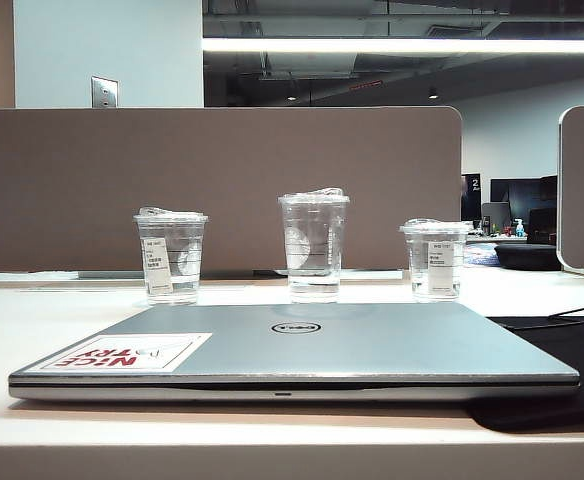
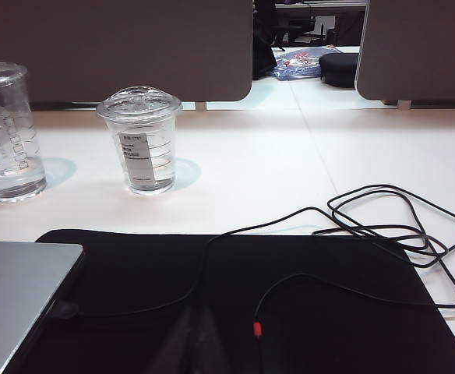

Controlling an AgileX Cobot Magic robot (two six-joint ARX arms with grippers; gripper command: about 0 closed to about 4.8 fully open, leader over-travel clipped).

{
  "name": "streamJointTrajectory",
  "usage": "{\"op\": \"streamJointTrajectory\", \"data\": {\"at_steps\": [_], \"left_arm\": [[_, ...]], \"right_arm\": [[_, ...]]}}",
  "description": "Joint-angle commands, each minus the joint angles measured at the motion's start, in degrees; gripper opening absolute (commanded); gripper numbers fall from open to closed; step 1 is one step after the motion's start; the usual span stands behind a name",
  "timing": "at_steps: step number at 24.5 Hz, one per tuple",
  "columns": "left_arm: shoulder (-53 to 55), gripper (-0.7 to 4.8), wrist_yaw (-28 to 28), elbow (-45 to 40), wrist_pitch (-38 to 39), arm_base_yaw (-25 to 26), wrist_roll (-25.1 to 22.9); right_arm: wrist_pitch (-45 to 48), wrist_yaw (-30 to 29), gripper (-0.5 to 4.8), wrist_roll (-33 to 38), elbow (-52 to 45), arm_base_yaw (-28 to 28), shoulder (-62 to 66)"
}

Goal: Pick up the coffee cup on the middle and place it on the left side of the laptop.

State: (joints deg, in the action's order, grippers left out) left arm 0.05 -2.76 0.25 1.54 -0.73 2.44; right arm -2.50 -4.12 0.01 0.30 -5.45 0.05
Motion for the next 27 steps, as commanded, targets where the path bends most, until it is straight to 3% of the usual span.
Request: {"op": "streamJointTrajectory", "data": {"at_steps": [1,10,13,18,20,22,27], "left_arm": [[0.02,-0.04,0.00,0.17,-0.33,0.04,0.13],[0.02,-0.04,-1.73,0.17,-2.14,0.00,0.70],[0.02,-0.05,-9.09,0.20,-7.63,-0.02,10.27],[0.13,-0.05,-21.57,0.22,-14.88,-4.20,12.22],[0.52,-0.05,-20.81,0.26,-17.27,-7.89,12.17],[2.49,-0.05,-14.01,0.28,-19.61,-14.19,11.37],[11.61,-0.05,-6.78,0.33,-24.79,-23.85,4.55]], "right_arm": [[1.01,0.11,-0.05,-0.02,-0.22,0.07,-0.09],[1.01,0.85,-0.05,-0.02,-0.22,2.38,0.02],[1.01,0.98,-0.05,-0.02,-0.22,10.56,2.01],[1.01,0.96,-0.05,-0.02,-0.22,20.63,3.61],[1.01,0.96,-0.05,-0.02,-0.22,23.45,4.39],[1.03,0.96,-0.05,-0.02,-0.22,26.32,6.03],[1.03,0.98,-0.05,-0.02,-0.22,27.85,8.39]]}}
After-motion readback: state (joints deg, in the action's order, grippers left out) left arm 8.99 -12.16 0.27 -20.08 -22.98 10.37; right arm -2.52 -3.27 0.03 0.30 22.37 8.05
